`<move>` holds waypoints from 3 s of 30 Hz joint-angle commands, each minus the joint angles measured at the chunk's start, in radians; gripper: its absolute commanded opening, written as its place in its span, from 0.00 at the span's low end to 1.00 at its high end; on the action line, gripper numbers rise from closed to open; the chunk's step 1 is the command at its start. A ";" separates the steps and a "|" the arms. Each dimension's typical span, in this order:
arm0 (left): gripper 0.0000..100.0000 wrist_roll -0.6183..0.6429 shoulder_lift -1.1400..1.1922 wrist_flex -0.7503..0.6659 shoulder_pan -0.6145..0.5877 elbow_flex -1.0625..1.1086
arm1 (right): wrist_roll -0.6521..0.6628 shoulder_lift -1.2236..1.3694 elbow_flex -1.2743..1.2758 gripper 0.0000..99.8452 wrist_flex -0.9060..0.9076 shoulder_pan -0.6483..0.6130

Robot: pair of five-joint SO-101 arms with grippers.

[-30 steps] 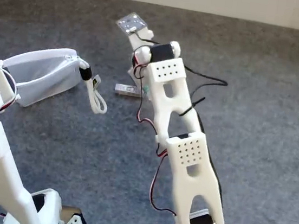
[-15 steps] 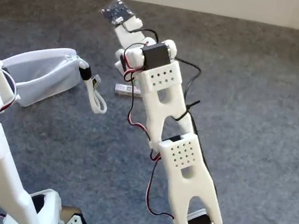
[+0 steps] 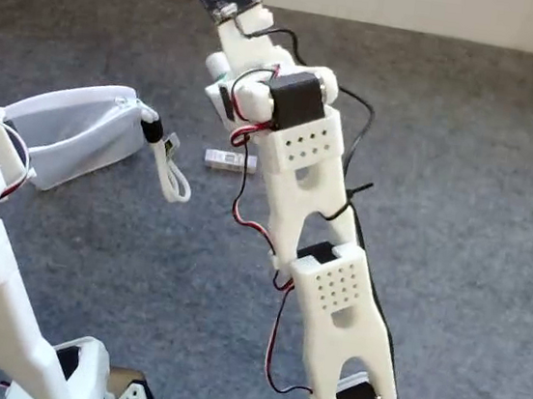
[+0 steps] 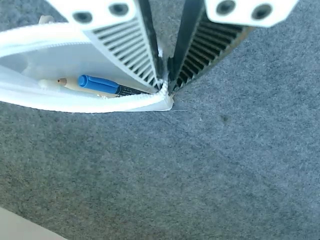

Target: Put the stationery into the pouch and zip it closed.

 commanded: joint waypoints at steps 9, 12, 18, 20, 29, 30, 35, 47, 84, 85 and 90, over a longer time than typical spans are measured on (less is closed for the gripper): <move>0.01 0.006 0.015 0.000 -0.010 0.042 | -0.011 -0.165 -0.099 0.00 0.021 -0.016; 0.01 0.006 0.015 0.000 -0.010 0.042 | -0.011 -0.188 -0.097 0.00 0.022 -0.016; 0.01 0.006 0.015 0.000 -0.010 0.042 | -0.011 -0.265 0.018 0.00 0.022 -0.015; 0.01 0.006 0.015 0.000 -0.010 0.042 | -0.011 -0.331 0.130 0.00 0.022 -0.015; 0.01 0.006 0.015 0.000 -0.010 0.042 | -0.012 -0.627 0.567 0.00 0.018 -0.084; 0.01 0.006 0.015 0.000 -0.010 0.042 | -0.012 -0.650 0.595 0.00 0.018 -0.094; 0.01 0.006 0.015 0.000 -0.010 0.044 | -0.012 -0.733 0.674 0.00 0.018 -0.148; 0.01 0.006 0.015 0.000 -0.010 0.044 | -0.014 -0.866 0.819 0.00 0.013 -0.309; 0.01 0.006 0.015 0.000 -0.010 0.044 | -0.011 -0.969 0.986 0.00 0.012 -0.484; 0.01 0.006 0.015 0.000 -0.010 0.044 | -0.011 -0.987 0.986 0.00 0.012 -0.492; 0.01 0.006 0.015 0.000 -0.010 0.044 | -0.014 -1.047 0.990 0.00 -0.041 -0.489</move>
